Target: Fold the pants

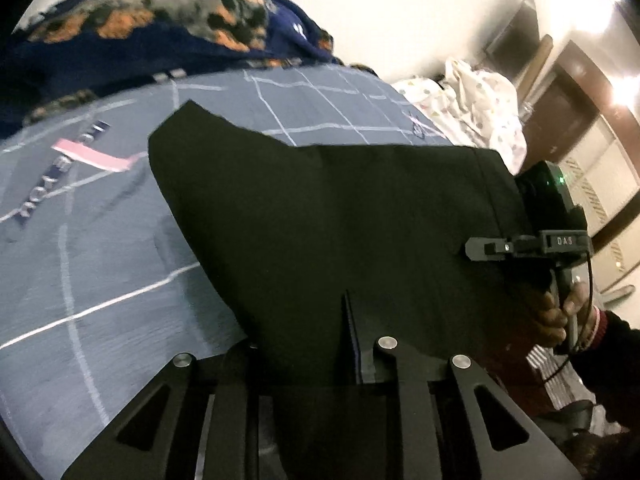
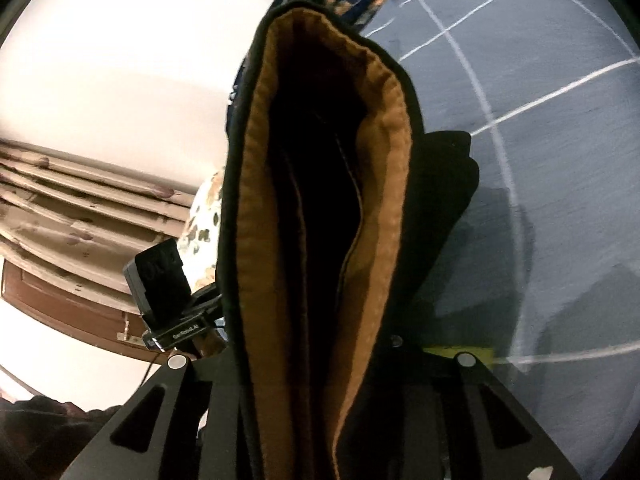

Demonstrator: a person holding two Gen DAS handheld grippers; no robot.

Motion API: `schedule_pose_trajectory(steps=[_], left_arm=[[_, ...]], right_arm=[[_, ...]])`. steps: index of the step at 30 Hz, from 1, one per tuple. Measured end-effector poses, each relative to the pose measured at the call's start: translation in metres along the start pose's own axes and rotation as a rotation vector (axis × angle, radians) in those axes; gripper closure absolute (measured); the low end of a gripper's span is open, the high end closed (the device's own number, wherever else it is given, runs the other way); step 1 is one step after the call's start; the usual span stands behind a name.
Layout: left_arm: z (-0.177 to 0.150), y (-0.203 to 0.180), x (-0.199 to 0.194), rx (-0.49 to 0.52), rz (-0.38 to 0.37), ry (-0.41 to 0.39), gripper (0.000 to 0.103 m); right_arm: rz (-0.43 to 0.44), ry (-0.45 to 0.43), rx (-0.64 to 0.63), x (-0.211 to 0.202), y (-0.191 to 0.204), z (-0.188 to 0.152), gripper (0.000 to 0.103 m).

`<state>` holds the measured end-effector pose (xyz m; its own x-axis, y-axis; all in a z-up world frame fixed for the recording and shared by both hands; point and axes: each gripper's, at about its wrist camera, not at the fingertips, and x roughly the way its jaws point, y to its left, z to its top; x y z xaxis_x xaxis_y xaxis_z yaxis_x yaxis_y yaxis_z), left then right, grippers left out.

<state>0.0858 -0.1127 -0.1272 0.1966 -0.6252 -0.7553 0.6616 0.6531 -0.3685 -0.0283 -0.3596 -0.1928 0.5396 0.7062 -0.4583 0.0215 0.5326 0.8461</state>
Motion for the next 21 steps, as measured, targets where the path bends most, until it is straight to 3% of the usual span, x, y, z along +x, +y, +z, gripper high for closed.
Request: schedule_pose_trajectory(steps=[10,21], left_arm=[[-0.012,0.016,-0.064,-0.003,0.161,-0.112,0.083],[-0.02,0.041,-0.112,-0.027,0.261,-0.191,0.083]], right_arm=[[0.048,0.016,-0.047,0.036,0.046,0.006,0.079],[0.067,0.034,-0.091,0.077,0.094,0.016,0.078]])
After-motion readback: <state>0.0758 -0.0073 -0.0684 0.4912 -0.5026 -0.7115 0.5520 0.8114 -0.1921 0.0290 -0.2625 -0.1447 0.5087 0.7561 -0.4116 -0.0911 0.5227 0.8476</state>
